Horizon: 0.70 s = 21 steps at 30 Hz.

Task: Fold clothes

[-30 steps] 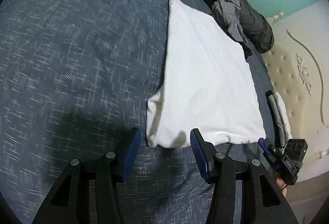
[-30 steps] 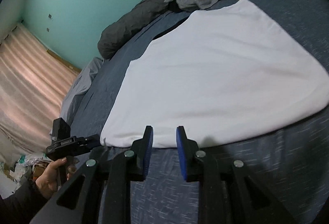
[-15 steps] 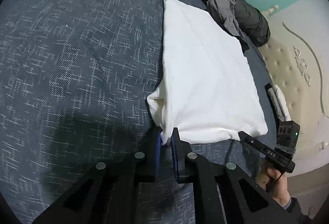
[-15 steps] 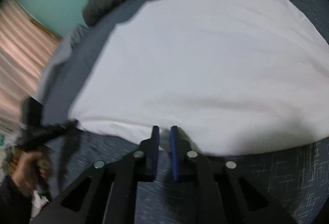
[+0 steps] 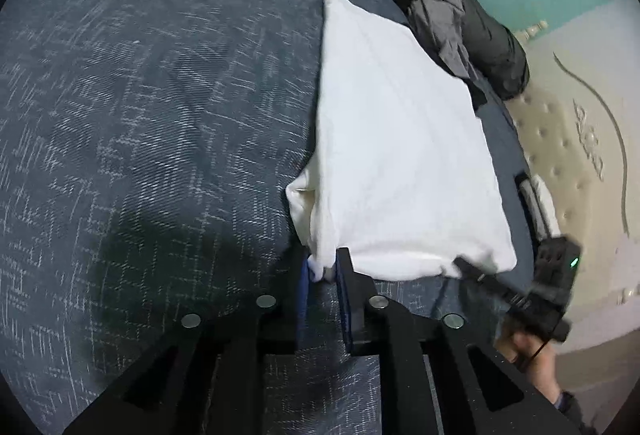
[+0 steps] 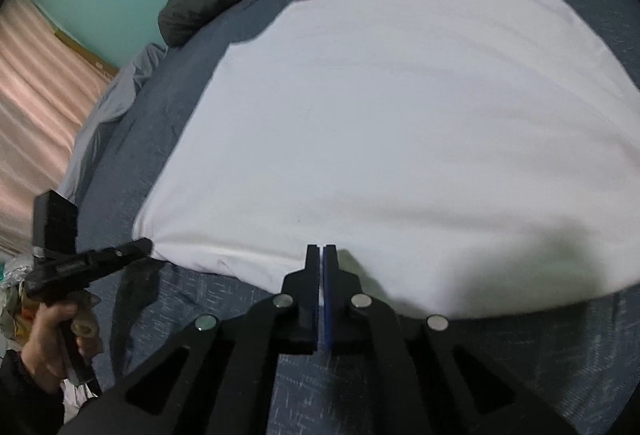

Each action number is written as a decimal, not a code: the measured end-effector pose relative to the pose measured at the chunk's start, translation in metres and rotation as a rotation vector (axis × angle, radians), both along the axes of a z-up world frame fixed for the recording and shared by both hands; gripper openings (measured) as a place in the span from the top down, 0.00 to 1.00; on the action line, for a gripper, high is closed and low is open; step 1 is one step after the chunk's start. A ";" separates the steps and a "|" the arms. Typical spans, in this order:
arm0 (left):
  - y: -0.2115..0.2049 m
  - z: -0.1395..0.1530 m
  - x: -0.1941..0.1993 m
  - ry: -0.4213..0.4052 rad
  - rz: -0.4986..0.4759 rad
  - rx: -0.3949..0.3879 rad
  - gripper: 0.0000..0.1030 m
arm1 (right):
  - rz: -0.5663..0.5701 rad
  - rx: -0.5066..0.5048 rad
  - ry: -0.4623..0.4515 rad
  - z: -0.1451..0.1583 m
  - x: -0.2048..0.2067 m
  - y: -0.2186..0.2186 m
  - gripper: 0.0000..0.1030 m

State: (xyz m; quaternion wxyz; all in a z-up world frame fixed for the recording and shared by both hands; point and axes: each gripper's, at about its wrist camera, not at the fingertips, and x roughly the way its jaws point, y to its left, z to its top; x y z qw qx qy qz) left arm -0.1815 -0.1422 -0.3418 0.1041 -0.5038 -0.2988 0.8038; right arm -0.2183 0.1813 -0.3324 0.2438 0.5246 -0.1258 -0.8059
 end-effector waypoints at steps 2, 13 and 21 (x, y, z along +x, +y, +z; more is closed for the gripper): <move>-0.005 -0.001 0.004 0.002 0.039 0.016 0.70 | 0.007 0.008 -0.017 -0.007 0.006 -0.001 0.99; -0.011 -0.015 0.006 -0.004 0.125 0.114 0.52 | -0.060 -0.134 0.099 0.032 0.054 0.067 0.99; -0.004 -0.015 -0.006 -0.009 0.155 0.127 0.70 | -0.172 -0.166 0.126 0.031 0.054 0.112 0.99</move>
